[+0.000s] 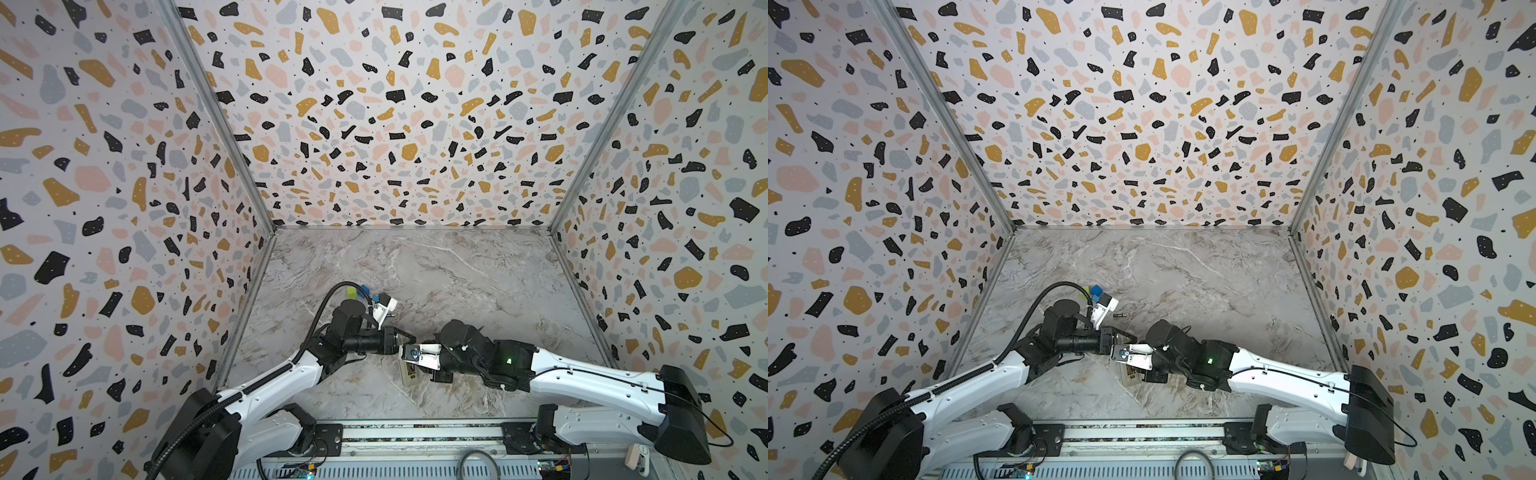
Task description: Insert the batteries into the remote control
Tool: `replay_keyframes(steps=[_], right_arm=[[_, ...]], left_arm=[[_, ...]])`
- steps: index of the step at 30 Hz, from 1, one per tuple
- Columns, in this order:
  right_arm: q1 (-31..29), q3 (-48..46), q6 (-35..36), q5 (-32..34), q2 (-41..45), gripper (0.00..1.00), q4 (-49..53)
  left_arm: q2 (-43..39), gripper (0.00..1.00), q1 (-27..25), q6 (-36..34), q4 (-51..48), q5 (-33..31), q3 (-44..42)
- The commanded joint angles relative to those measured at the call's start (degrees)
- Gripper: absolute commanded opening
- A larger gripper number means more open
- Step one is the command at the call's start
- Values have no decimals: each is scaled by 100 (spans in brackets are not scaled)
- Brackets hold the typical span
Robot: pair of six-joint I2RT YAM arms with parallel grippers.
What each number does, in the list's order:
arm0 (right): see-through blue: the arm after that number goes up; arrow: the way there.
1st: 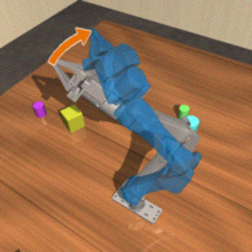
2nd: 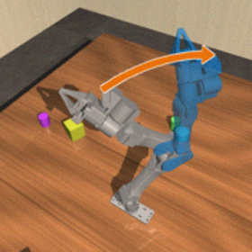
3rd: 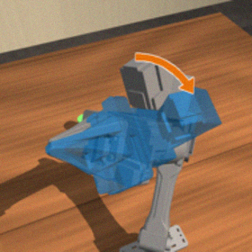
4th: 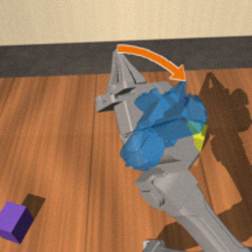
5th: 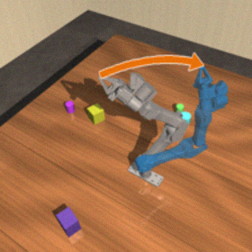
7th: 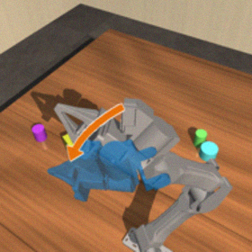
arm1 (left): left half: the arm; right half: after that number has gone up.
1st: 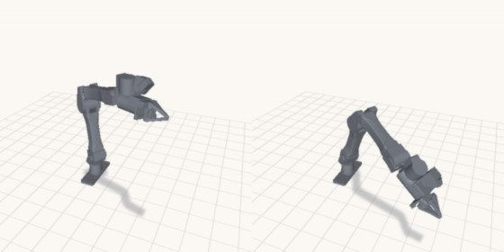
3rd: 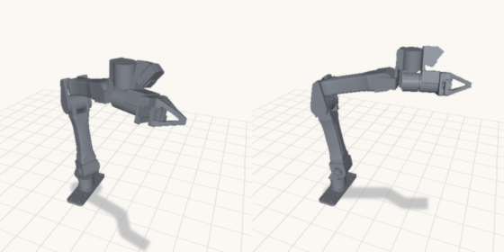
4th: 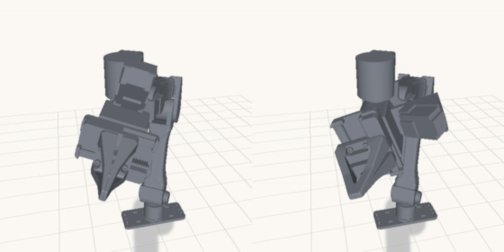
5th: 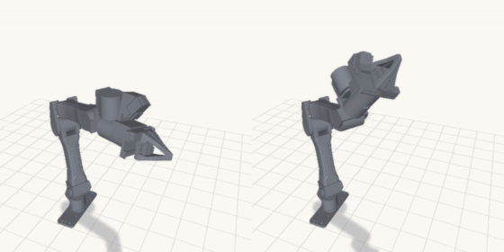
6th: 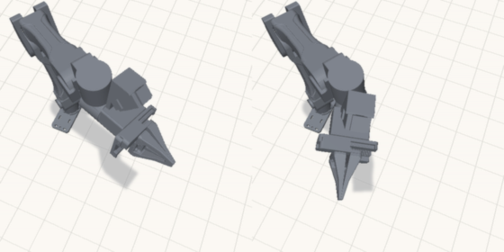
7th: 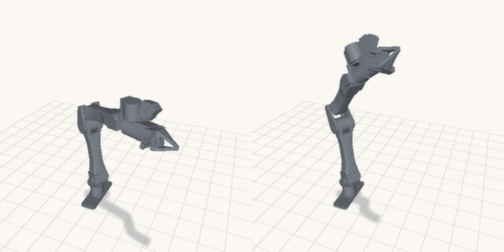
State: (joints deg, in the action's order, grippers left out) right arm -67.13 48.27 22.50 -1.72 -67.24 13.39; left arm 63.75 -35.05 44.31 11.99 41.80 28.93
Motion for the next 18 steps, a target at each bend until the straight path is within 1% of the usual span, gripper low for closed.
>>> replay_keyframes(steps=[1,10,18], right_arm=[[-21,222,55,-4,-21,29,-15],[-38,267,130,31,-183,26,2],[-166,305,274,251,-419,23,197]], left_arm=[[-82,0,-20,-45,163,153,165],[-56,0,-26,-46,168,162,170],[-55,0,-22,-55,161,173,170]])
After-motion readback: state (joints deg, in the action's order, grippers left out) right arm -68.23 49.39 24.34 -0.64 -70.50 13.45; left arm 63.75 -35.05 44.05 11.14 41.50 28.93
